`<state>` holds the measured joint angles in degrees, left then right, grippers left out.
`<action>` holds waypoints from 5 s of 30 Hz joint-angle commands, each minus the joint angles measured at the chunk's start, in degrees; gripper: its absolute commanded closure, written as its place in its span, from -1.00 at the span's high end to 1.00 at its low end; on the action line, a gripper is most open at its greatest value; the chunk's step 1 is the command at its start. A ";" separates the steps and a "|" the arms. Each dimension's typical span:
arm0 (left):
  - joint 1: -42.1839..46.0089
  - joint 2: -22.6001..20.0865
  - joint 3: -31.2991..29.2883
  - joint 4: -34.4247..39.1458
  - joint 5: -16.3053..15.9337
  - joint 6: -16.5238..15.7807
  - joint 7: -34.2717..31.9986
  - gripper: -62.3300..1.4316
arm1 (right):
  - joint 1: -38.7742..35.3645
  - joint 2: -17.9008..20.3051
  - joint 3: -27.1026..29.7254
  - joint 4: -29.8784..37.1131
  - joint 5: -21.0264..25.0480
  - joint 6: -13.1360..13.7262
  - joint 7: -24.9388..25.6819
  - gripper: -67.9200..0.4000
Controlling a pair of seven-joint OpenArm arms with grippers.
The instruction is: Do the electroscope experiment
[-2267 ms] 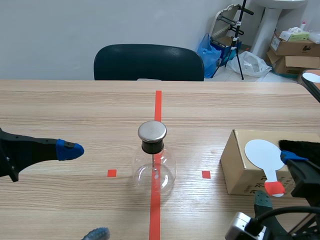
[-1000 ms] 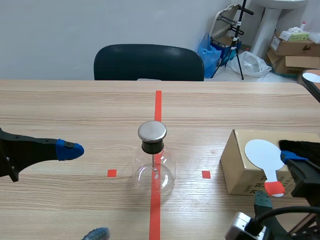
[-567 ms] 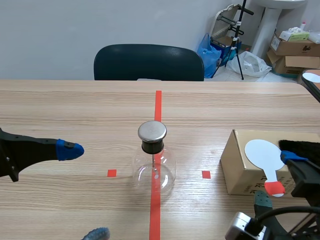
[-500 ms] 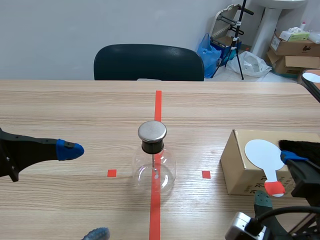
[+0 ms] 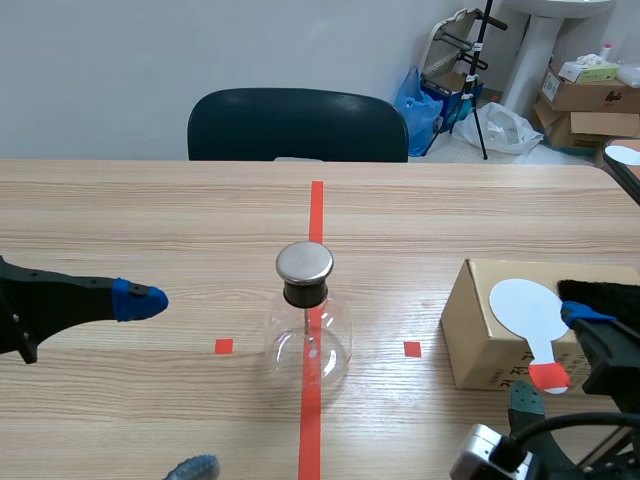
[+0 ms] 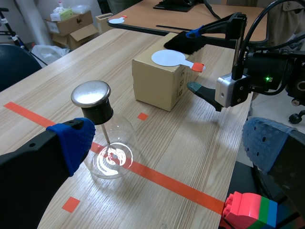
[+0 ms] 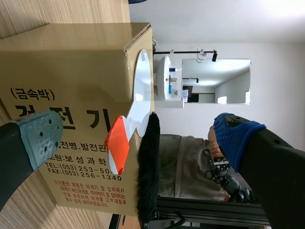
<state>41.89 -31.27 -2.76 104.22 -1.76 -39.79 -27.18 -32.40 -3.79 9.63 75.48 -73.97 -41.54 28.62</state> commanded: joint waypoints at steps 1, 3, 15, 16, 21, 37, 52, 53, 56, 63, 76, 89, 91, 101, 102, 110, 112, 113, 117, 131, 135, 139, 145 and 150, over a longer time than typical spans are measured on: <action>-0.02 0.26 0.37 0.15 -0.61 -0.09 -0.83 1.00 | 0.04 0.59 0.17 0.52 0.44 -3.32 0.02 1.00; -0.02 0.26 0.37 0.15 -0.61 -0.09 -0.83 1.00 | 0.04 0.59 0.15 0.52 0.44 -3.32 0.02 1.00; -0.02 0.44 0.39 0.15 -0.63 -0.09 -0.85 1.00 | -5.70 0.28 0.15 5.11 0.72 -3.32 -0.79 1.00; -0.02 0.72 0.37 0.15 -0.63 -0.09 -0.83 1.00 | -7.32 0.28 0.15 6.25 0.94 -3.32 -0.37 1.00; 0.00 2.10 0.37 0.15 -0.96 1.11 -0.37 1.00 | -15.65 0.35 0.07 11.34 5.86 -3.32 1.70 1.00; -3.17 9.79 0.37 13.14 -14.78 13.66 30.47 1.00 | -39.58 14.73 0.13 30.34 51.10 6.69 23.85 1.00; -2.86 4.83 0.37 16.55 -16.72 21.22 32.59 1.00 | -33.77 22.71 3.26 46.73 69.81 41.48 2.60 1.00; -2.86 4.74 0.37 16.55 -16.72 21.22 32.57 1.00 | -32.02 22.71 3.21 46.97 70.23 44.13 0.46 1.00; -2.86 4.70 0.37 16.55 -16.72 21.22 32.57 1.00 | -26.67 22.71 3.15 46.99 72.85 50.95 -5.77 1.00; -2.69 4.70 0.37 16.55 -16.70 21.24 30.84 1.00 | -16.85 22.71 2.05 46.93 76.94 62.18 -13.46 1.00; -2.69 4.68 0.37 16.55 -16.68 21.22 27.85 1.00 | -15.23 22.67 1.70 46.93 78.79 66.90 -14.16 1.00; -2.71 4.70 0.37 16.55 -16.68 21.20 27.85 1.00 | -15.21 22.64 1.70 46.93 78.77 66.88 -14.12 1.00; -2.71 4.70 0.37 16.55 -16.68 21.20 27.85 1.00 | -15.21 22.64 1.70 46.93 78.77 66.88 -14.10 1.00; -2.71 4.70 0.37 16.55 -16.68 21.20 27.85 1.00 | -15.21 22.64 1.70 46.93 78.73 66.88 -14.14 1.00; -2.71 4.70 0.37 16.55 -16.68 21.20 27.85 1.00 | -15.21 22.64 1.68 46.93 78.73 66.88 -14.12 1.00; -2.71 4.70 0.37 16.55 -16.68 21.20 27.85 1.00 | -15.21 22.64 1.66 46.93 78.73 66.88 -14.12 1.00; -2.71 4.70 0.37 16.55 -16.68 21.20 27.85 1.00 | -15.21 22.64 1.66 46.93 78.73 66.88 -14.10 1.00; -2.71 4.70 0.37 16.55 -16.68 21.20 27.85 1.00 | -15.21 22.64 1.66 46.93 78.73 66.88 -14.03 1.00; -2.71 4.70 0.37 16.55 -16.68 21.20 27.85 1.00 | -15.21 22.64 1.66 46.93 78.73 66.88 -13.90 1.00; -2.71 4.70 0.37 16.55 -16.68 21.20 27.85 1.00 | -15.21 22.64 1.66 46.93 78.73 66.88 -13.90 1.00; -2.71 4.70 0.37 16.55 -16.68 21.20 27.85 1.00 | -15.21 22.64 1.66 46.93 78.73 66.88 -13.92 1.00; -2.71 4.70 0.37 16.55 -16.68 21.20 27.85 1.00 | -15.21 22.64 1.66 46.93 78.73 66.88 -13.94 1.00; -2.71 4.70 0.37 16.55 -16.68 21.20 27.85 1.00 | -15.21 22.64 1.66 46.93 78.73 66.88 -13.97 1.00; -2.71 4.70 0.37 16.55 -16.68 21.20 27.85 1.00 | -15.21 22.64 1.66 46.93 78.73 66.88 -14.34 1.00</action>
<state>38.57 -26.83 -2.66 120.51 -17.89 -18.63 1.43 -47.35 18.72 11.11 122.19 4.34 25.76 13.61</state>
